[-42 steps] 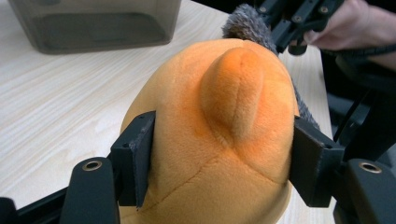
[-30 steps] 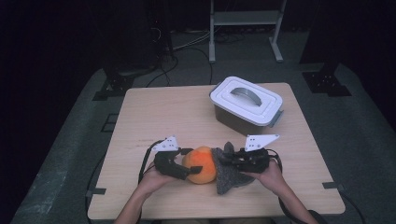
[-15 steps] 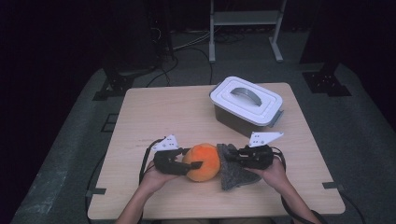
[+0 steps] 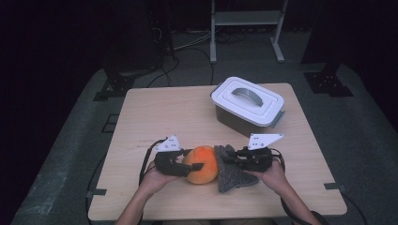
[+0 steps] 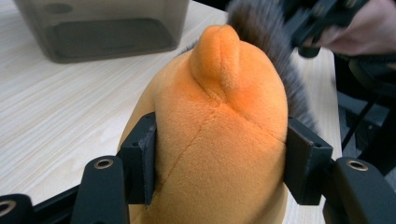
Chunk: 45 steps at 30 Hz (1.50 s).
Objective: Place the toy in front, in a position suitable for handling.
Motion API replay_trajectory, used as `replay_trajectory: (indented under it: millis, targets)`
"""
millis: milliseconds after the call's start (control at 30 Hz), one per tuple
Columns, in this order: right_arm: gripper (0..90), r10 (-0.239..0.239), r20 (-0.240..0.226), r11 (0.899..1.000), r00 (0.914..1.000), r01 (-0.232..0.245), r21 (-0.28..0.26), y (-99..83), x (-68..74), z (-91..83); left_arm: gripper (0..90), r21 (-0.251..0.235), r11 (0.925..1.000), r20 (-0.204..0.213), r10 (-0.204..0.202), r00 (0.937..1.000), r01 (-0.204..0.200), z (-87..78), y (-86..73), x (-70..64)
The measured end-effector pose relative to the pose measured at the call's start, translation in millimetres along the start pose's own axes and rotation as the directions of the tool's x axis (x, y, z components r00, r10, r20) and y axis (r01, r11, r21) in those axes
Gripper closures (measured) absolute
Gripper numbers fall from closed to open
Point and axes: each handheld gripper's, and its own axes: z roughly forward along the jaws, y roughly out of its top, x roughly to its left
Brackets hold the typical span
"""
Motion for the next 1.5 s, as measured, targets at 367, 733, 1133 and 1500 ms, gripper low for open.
replay_trajectory:
  millis: [367, 733, 1133, 1500]
  targets:
    - [76.7, 0.020, -0.052, 1.000, 0.9985, -0.018, 0.024, -5.8, -2.6, 4.4, 31.4, 0.010, 0.9990, 0.024, 0.043, 0.9988, -0.044, 6.8, -0.2, -7.8]
    - [77.4, 0.010, -0.053, 0.999, 0.9985, -0.008, 0.050, -9.0, -3.3, -0.2, 31.0, 0.003, 0.9949, 0.025, 0.101, 0.9946, -0.101, 6.5, -4.1, -8.9]
    - [77.4, 0.017, -0.091, 0.999, 0.9957, -0.020, -0.031, -1.3, 2.3, -0.8, 43.9, 0.023, 0.9920, -0.024, 0.125, 0.9919, -0.124, 5.9, 7.4, -20.3]
    - [77.3, -0.011, -0.082, 0.998, 0.9966, 0.006, -0.061, 5.9, 6.0, -4.6, 43.9, 0.029, 0.9919, -0.016, 0.124, 0.9921, -0.124, 3.1, 14.5, -25.4]
